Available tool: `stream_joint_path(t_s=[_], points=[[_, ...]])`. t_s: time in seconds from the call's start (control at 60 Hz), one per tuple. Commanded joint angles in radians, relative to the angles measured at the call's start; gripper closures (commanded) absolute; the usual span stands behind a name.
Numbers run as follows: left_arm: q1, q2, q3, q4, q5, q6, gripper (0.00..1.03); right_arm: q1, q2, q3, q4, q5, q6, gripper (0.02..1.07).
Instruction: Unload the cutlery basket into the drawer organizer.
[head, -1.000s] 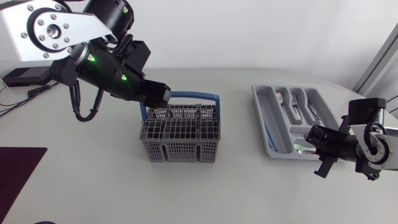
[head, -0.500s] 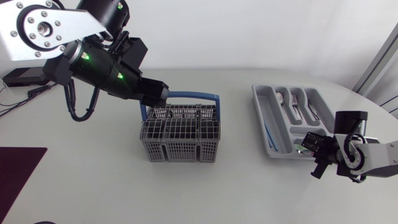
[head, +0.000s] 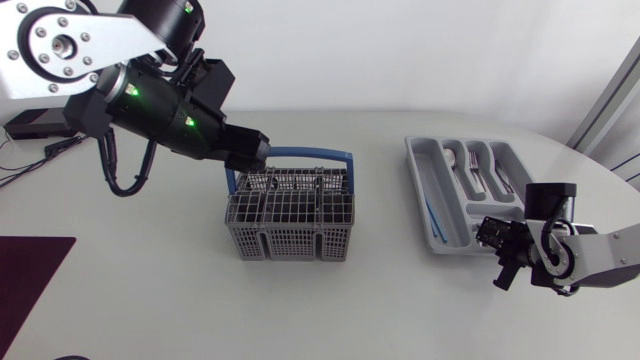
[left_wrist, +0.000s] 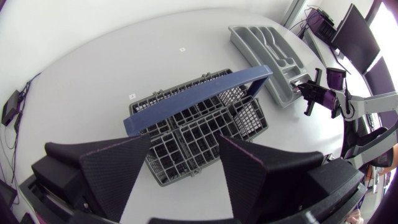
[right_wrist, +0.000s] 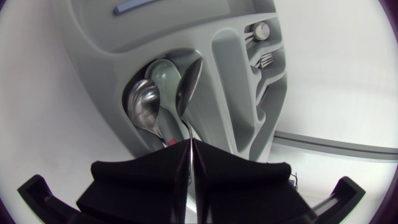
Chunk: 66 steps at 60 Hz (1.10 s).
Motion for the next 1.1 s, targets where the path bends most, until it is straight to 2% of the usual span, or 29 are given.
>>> stream_joint_path(t_s=[0.0, 0.517, 0.583, 0.6, 0.617, 0.7, 0.767, 0.85, 0.95, 1.083], points=[[0.008, -0.03, -0.033, 0.002, -0.007, -0.011, 0.07, 0.005, 0.016, -0.023, 0.007, 0.019, 0.005, 1.01], [0.008, -0.066, -0.076, 0.015, -0.007, -0.008, 0.07, -0.032, -0.019, -0.037, 0.038, 0.072, -0.039, 1.0], [0.008, -0.069, -0.079, 0.016, -0.007, -0.008, 0.07, -0.024, -0.017, -0.052, 0.07, 0.081, -0.045, 0.71], [0.008, -0.069, -0.079, 0.016, -0.007, -0.008, 0.07, -0.022, -0.017, -0.056, 0.074, 0.084, -0.047, 0.58], [0.008, -0.07, -0.081, 0.016, -0.007, -0.008, 0.07, -0.021, -0.017, -0.06, 0.076, 0.085, -0.045, 0.52], [0.01, -0.07, -0.081, 0.018, -0.007, -0.008, 0.07, -0.021, -0.031, -0.072, 0.079, 0.087, -0.044, 0.34], [0.01, -0.072, -0.082, 0.018, -0.007, -0.007, 0.07, -0.021, -0.06, -0.078, 0.077, 0.087, -0.044, 0.16], [0.011, -0.078, -0.084, 0.018, -0.007, -0.007, 0.07, -0.021, -0.114, -0.081, 0.073, 0.085, -0.045, 0.07], [0.026, -0.084, -0.087, 0.018, -0.007, -0.007, 0.07, -0.021, -0.189, -0.083, 0.051, 0.085, -0.042, 0.07], [0.043, -0.105, -0.105, 0.018, -0.007, 0.0, 0.07, 0.027, -0.304, -0.07, -0.058, 0.082, 0.028, 0.07]])
